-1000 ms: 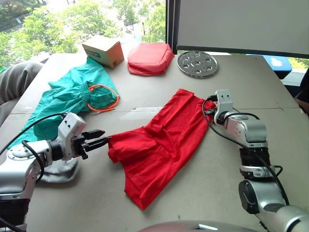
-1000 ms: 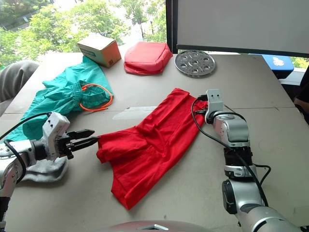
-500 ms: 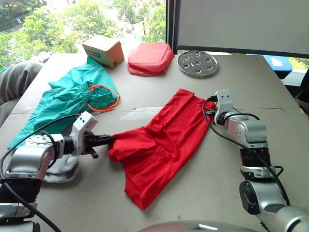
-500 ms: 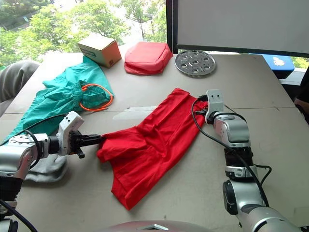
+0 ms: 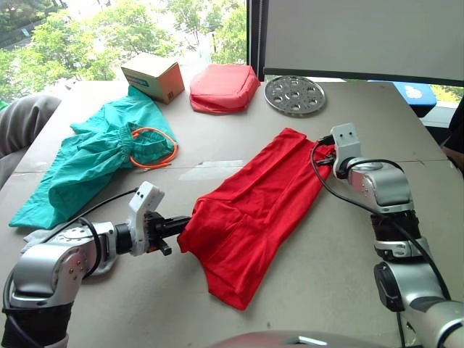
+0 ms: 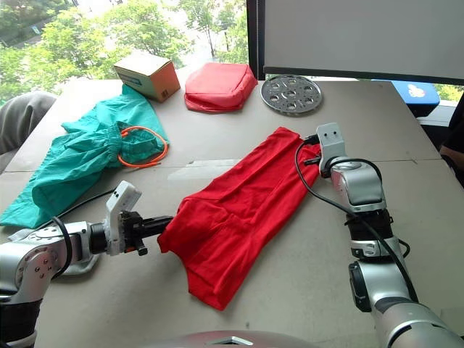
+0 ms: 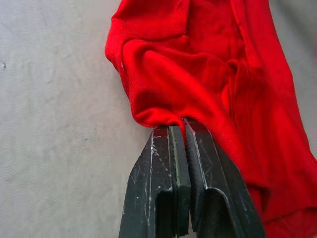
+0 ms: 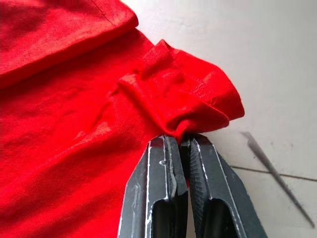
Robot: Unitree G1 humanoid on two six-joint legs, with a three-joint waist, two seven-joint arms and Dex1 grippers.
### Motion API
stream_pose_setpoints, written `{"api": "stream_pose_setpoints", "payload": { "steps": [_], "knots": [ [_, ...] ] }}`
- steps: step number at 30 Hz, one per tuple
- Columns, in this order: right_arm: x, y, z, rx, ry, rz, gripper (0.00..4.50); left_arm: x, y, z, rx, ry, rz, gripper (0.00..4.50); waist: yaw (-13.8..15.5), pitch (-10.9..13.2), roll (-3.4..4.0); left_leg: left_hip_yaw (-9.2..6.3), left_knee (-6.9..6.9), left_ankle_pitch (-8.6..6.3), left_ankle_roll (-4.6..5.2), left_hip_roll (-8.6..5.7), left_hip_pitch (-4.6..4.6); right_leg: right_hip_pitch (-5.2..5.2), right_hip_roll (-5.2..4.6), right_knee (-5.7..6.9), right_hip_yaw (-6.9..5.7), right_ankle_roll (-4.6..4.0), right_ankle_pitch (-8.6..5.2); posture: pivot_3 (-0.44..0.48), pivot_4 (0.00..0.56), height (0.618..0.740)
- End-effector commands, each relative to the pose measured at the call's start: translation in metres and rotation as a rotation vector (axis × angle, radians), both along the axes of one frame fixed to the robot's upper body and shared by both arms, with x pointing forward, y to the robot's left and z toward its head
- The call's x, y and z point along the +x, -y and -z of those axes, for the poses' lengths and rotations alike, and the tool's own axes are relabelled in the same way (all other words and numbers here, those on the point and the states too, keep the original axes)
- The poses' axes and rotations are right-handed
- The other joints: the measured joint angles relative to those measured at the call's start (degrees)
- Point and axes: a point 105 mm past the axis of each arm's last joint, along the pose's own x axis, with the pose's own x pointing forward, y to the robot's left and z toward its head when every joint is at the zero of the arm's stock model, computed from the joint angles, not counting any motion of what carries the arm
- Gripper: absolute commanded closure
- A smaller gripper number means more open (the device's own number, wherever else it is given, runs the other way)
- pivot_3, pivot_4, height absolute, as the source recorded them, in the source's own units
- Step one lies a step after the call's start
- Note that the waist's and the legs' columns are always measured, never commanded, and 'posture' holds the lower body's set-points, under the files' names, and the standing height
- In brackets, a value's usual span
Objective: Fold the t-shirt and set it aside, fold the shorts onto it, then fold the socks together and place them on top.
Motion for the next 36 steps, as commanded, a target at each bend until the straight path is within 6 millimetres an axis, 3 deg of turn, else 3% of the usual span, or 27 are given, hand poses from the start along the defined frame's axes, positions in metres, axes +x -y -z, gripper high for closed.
{"api": "stream_pose_setpoints", "payload": {
  "steps": [1,5,10,15,19,21,23,25,29,32,36],
  "knots": [
    [0.019,-0.009,-0.019,-0.05,0.058,-0.055,4.5,-0.02,-0.001,-0.004,-0.008,0.004,-0.069,4.47,-0.07,-0.01,-0.02,0.02,0.0,0.0,0.0,0.0,0.0,0.0,0.0,-0.01,0.02,0.0,0.0,0.0,0.15,0.739],
    [0.038,-0.03,-0.023,-0.103,0.066,-0.147,4.5,-0.046,-0.004,0.007,-0.008,-0.025,-0.167,4.47,-0.04,0.0,0.0,0.1,-0.02,0.0,0.0,0.01,0.03,-0.01,0.0,-0.03,0.08,-0.03,0.0,0.0,0.15,0.739],
    [0.055,-0.056,-0.031,-0.129,0.115,-0.233,4.5,-0.073,0.008,0.014,-0.039,-0.031,-0.246,4.47,0.25,0.0,-0.01,0.03,0.0,0.0,-0.01,-0.04,0.01,-0.01,-0.08,-0.08,0.02,-0.05,0.0,0.0,0.15,0.739],
    [0.056,-0.078,-0.03,-0.155,0.118,-0.362,4.5,-0.069,0.009,0.013,-0.033,0.043,-0.353,4.47,0.32,0.01,0.02,-0.04,0.02,-0.01,-0.01,-0.13,0.0,0.0,-0.15,-0.07,0.0,-0.07,0.01,0.0,0.15,0.739],
    [0.048,-0.064,-0.03,-0.131,0.117,-0.368,3.13,-0.052,-0.002,0.012,-0.007,0.103,-0.377,4.5,0.49,0.02,0.06,-0.05,0.02,0.0,-0.02,-0.13,0.0,0.02,-0.11,-0.04,-0.07,-0.07,0.0,0.0,0.15,0.739],
    [0.032,-0.056,-0.034,-0.042,0.095,-0.364,2.24,-0.047,-0.003,0.012,-0.003,0.11,-0.347,4.5,0.6,0.0,0.03,-0.05,0.02,0.0,-0.02,-0.16,0.0,0.06,-0.11,-0.06,-0.1,-0.08,0.0,0.0,0.15,0.739],
    [0.005,-0.054,-0.041,0.092,0.05,-0.399,1.24,-0.043,-0.004,0.011,0.002,0.124,-0.312,4.5,0.81,0.02,0.07,-0.1,0.01,-0.01,-0.01,-0.18,-0.09,0.05,-0.13,-0.09,-0.1,-0.08,0.0,0.0,0.15,0.739],
    [-0.038,-0.054,-0.046,0.247,-0.024,-0.476,1.24,-0.039,-0.004,0.01,-0.015,0.128,-0.273,4.5,1.31,0.03,0.08,-0.15,0.0,-0.02,0.02,-0.22,-0.16,0.01,-0.15,-0.1,-0.07,-0.07,0.0,0.0,0.15,0.739],
    [-0.115,-0.05,-0.042,0.385,-0.166,-0.608,1.24,-0.039,-0.001,0.007,-0.034,0.128,-0.134,4.5,1.62,0.04,0.12,-0.15,-0.02,-0.05,0.04,-0.08,-0.15,-0.06,-0.1,-0.1,-0.15,-0.12,-0.07,0.0,0.15,0.739],
    [-0.149,-0.043,-0.024,0.448,-0.232,-0.625,1.24,-0.04,0.0,0.007,-0.034,0.127,-0.045,4.5,1.76,-0.08,-0.06,-0.11,-0.01,-0.07,0.01,0.08,-0.08,-0.11,-0.08,-0.09,-0.23,0.05,-0.23,0.0,0.15,0.739],
    [-0.183,-0.048,0.002,0.486,-0.332,-0.649,1.24,-0.039,-0.001,0.008,-0.011,0.125,0.043,4.5,1.67,-0.04,-0.02,0.14,0.05,-0.19,-0.21,0.22,-0.15,-0.25,-0.22,-0.07,-0.12,0.1,-0.25,0.0,0.15,0.739]
  ]
}}
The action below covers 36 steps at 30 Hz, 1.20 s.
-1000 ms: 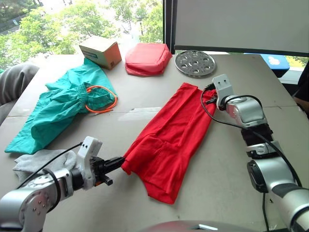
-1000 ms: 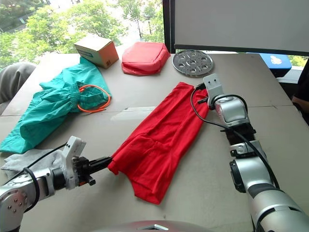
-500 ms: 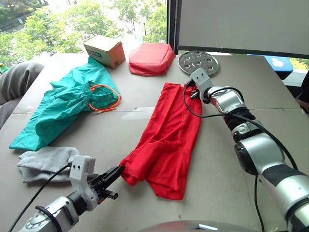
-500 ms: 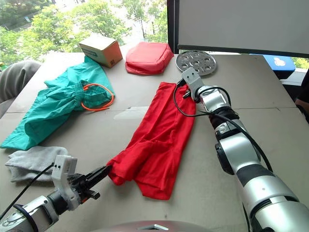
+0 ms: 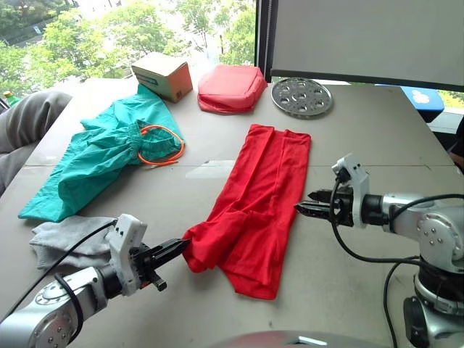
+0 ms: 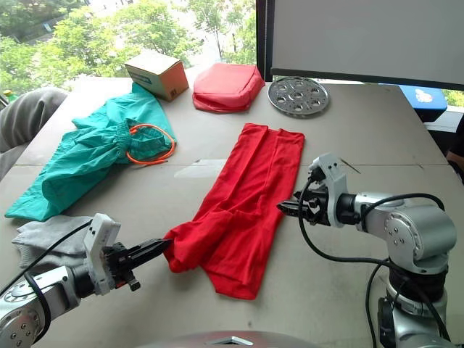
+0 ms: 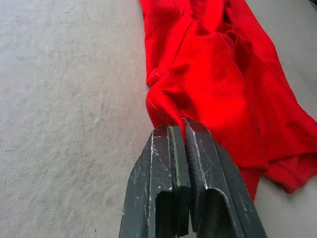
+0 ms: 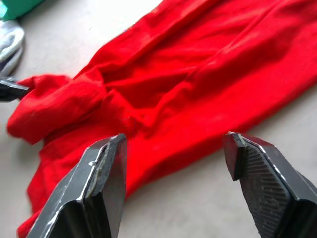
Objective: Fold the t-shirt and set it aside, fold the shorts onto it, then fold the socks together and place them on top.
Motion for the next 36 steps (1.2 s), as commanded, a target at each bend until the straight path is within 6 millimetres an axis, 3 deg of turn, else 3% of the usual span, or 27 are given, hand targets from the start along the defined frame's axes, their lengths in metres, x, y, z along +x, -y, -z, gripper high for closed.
{"api": "stream_pose_setpoints", "payload": {
  "steps": [1,5,11,18,24,25,30,36],
  "knots": [
    [-0.021,-0.01,0.007,-0.002,-0.011,-0.048,1.24,0.001,0.002,-0.005,0.016,0.032,0.077,4.5,-0.01,-0.02,-0.03,0.01,0.0,0.0,-0.01,0.02,0.0,-0.02,0.0,0.0,0.0,0.0,0.0,0.0,0.15,0.739],
    [-0.025,-0.025,0.027,0.007,-0.09,-0.029,1.24,0.001,-0.003,-0.003,0.038,0.026,0.09,4.5,-0.21,-0.03,-0.05,0.06,-0.04,0.05,0.1,0.07,-0.01,-0.11,0.04,0.01,0.0,-0.01,0.01,0.0,0.15,0.739],
    [-0.028,-0.048,0.037,0.053,-0.155,-0.063,1.24,-0.002,-0.009,-0.004,0.056,0.021,0.088,4.5,0.09,-0.03,-0.06,0.01,-0.09,0.09,0.16,0.07,-0.1,-0.15,-0.01,-0.04,-0.04,-0.14,0.09,0.0,0.15,0.739],
    [-0.035,-0.055,0.049,-0.009,-0.189,-0.1,1.24,-0.003,-0.01,-0.007,0.069,0.022,0.087,4.5,-0.07,-0.07,-0.12,-0.01,-0.09,0.04,0.08,0.11,-0.07,-0.15,0.0,-0.03,-0.06,-0.03,0.01,0.0,0.15,0.739],
    [-0.03,-0.05,0.055,-0.078,-0.155,-0.08,3.65,-0.007,-0.01,-0.005,0.077,0.003,0.093,4.5,-0.09,-0.07,-0.12,-0.02,-0.14,0.04,0.08,0.14,-0.07,-0.16,0.04,-0.05,-0.09,-0.01,0.0,0.0,0.15,0.739],
    [-0.03,-0.048,0.055,-0.092,-0.147,-0.078,4.27,-0.008,-0.011,-0.004,0.082,-0.005,0.096,4.5,-0.08,-0.07,-0.12,-0.02,-0.14,0.04,0.08,0.14,-0.07,-0.16,0.04,-0.06,-0.09,-0.01,0.0,0.0,0.15,0.739],
    [-0.025,-0.035,0.054,-0.162,-0.1,-0.06,4.4,-0.009,-0.007,-0.004,0.053,-0.015,0.109,4.5,0.07,-0.07,-0.12,0.0,-0.14,0.02,0.04,0.13,-0.07,-0.16,-0.01,-0.09,-0.07,-0.01,0.0,0.0,0.15,0.739],
    [-0.021,-0.01,0.05,-0.247,-0.058,-0.041,4.4,-0.011,0.014,-0.011,-0.022,-0.019,0.17,4.5,0.51,-0.08,-0.14,0.02,-0.14,-0.04,-0.05,0.02,-0.13,-0.14,-0.14,-0.14,-0.07,0.0,-0.01,0.0,0.15,0.739]
  ]
}}
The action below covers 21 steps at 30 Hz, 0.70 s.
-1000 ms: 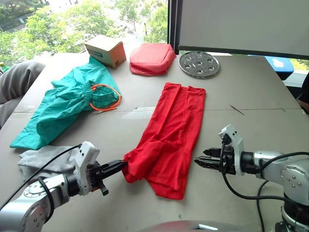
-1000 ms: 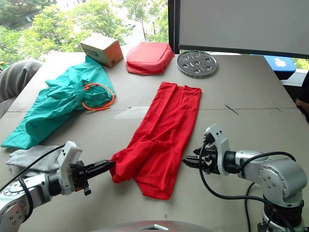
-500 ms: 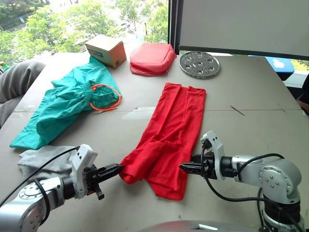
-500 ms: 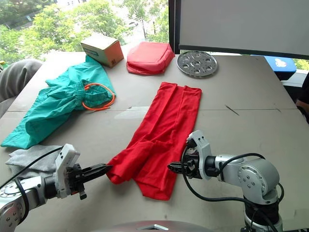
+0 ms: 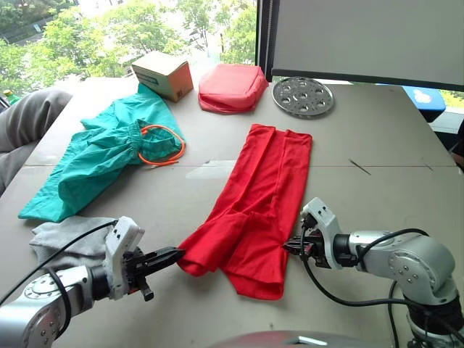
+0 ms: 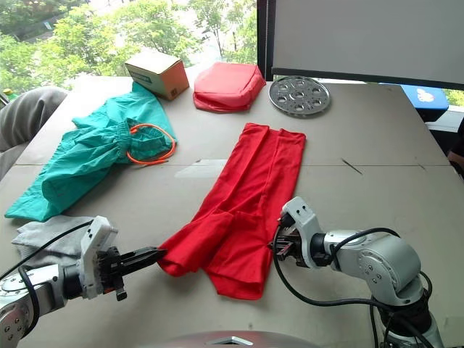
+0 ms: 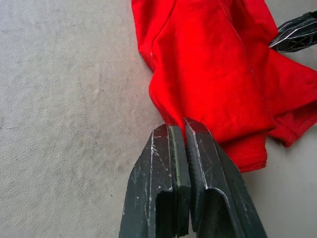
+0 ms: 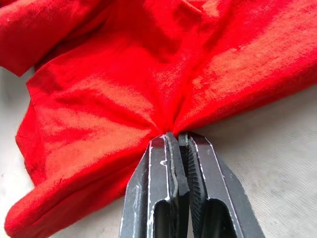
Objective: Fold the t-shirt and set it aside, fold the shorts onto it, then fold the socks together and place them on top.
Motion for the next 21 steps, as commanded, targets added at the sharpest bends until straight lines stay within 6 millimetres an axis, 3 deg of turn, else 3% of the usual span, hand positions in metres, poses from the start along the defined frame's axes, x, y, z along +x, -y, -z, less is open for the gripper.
{"api": "stream_pose_setpoints", "payload": {
  "steps": [1,6,11,16,21],
  "knots": [
    [0.002,0.022,0.001,-0.076,0.012,0.031,4.4,-0.003,0.021,-0.011,-0.054,0.018,0.077,4.5,0.08,0.0,-0.01,0.01,0.0,0.01,0.02,-0.02,0.0,0.0,-0.02,-0.01,0.01,0.0,0.0,0.0,0.15,0.739],
    [0.01,0.063,-0.007,-0.166,0.037,0.077,4.4,-0.002,0.041,-0.026,-0.128,0.029,0.122,4.5,0.79,0.03,-0.03,0.01,0.05,0.09,0.15,-0.03,-0.01,0.01,-0.02,0.02,0.0,0.01,0.0,0.0,0.15,0.739],
    [0.01,0.081,-0.007,-0.213,0.03,0.07,4.4,-0.003,0.03,-0.016,-0.082,-0.007,0.073,4.5,0.93,0.0,-0.12,0.05,0.08,0.14,0.23,-0.03,0.01,0.01,0.1,0.01,0.01,0.01,0.0,0.0,0.15,0.739],
    [0.007,0.08,-0.001,-0.21,0.019,0.046,4.4,-0.015,0.01,0.005,0.007,-0.057,0.012,4.5,0.91,-0.01,-0.16,0.05,0.06,0.13,0.23,0.0,0.02,0.0,0.21,0.01,0.01,0.0,0.0,0.0,0.15,0.739],
    [-0.006,0.069,0.006,-0.193,0.006,-0.009,4.4,-0.03,0.019,0.009,-0.003,-0.075,0.042,4.5,0.94,-0.13,-0.45,0.03,0.07,-0.02,-0.03,0.13,0.02,0.0,0.12,0.01,0.0,0.01,-0.01,0.0,0.15,0.739]
  ]
}}
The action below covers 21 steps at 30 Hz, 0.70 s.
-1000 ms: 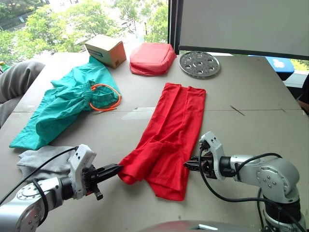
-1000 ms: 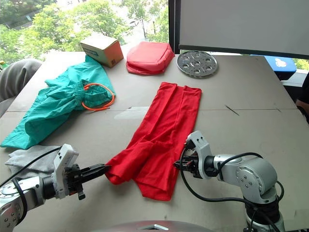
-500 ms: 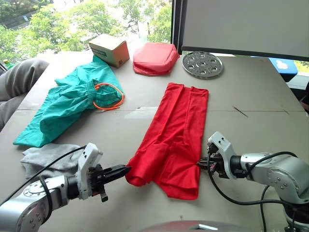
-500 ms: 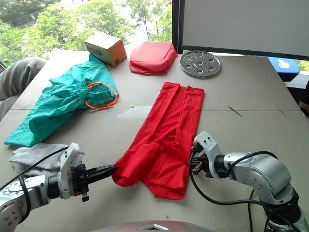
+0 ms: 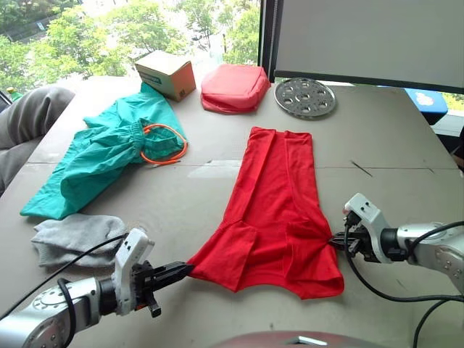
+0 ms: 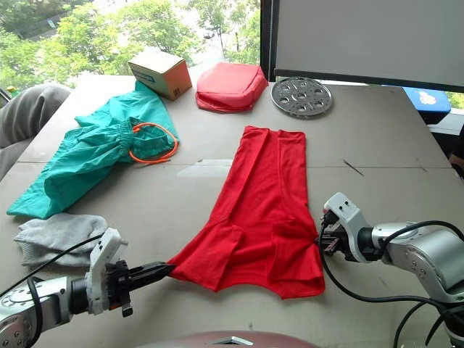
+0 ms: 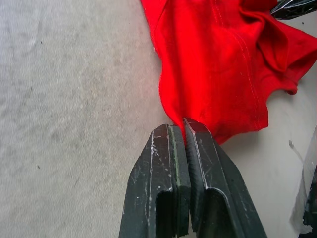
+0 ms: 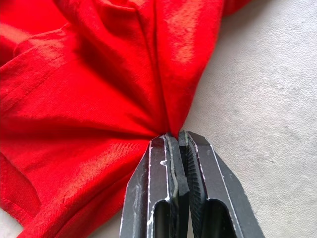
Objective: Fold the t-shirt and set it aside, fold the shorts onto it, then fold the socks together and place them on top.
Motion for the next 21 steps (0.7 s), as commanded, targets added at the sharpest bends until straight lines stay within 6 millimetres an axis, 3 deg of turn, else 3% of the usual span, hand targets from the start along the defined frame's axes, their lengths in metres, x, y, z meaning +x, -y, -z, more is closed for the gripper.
{"api": "stream_pose_setpoints", "payload": {
  "steps": [1,8,14,17,20,21],
  "knots": [
    [-0.013,-0.008,0.008,0.015,-0.031,-0.042,4.4,-0.008,0.011,-0.006,-0.008,0.028,0.056,4.5,-0.02,-0.02,-0.04,0.0,0.0,-0.01,-0.02,0.0,0.0,0.0,-0.02,0.0,0.0,0.0,0.0,0.0,0.15,0.739],
    [-0.016,-0.035,0.0,0.114,0.002,-0.091,4.4,-0.001,0.027,-0.01,-0.046,0.053,0.072,4.5,0.01,0.0,0.0,-0.04,-0.03,-0.04,-0.07,0.05,0.0,-0.03,0.07,0.02,-0.06,0.0,-0.01,0.0,0.15,0.739],
    [-0.017,-0.027,-0.015,0.089,0.12,-0.142,1.85,0.004,0.024,-0.014,-0.068,0.072,0.067,4.5,0.01,0.04,0.05,0.02,-0.01,-0.04,-0.07,0.04,0.01,-0.02,0.06,0.02,-0.03,0.0,0.0,0.0,0.15,0.739],
    [-0.022,-0.022,-0.03,0.093,0.235,-0.243,1.85,0.002,0.02,-0.02,-0.091,0.089,0.086,4.5,0.2,0.11,0.13,0.02,0.0,-0.04,-0.07,-0.05,-0.03,-0.02,-0.01,-0.03,-0.04,0.01,-0.01,0.0,0.15,0.739],
    [-0.038,-0.02,-0.035,0.1,0.295,-0.372,1.23,-0.003,0.015,-0.031,-0.086,0.14,0.168,3.49,0.19,0.11,0.07,0.03,0.0,-0.04,-0.06,-0.06,-0.03,-0.02,0.02,-0.04,-0.04,0.01,-0.01,0.0,0.15,0.739],
    [-0.042,-0.018,-0.034,0.074,0.319,-0.419,0.67,-0.004,0.012,-0.032,-0.063,0.164,0.188,2.92,0.14,0.1,0.07,0.0,0.0,-0.04,-0.06,-0.06,-0.03,-0.01,0.03,-0.02,-0.08,0.01,-0.01,0.0,0.15,0.739]
  ]
}}
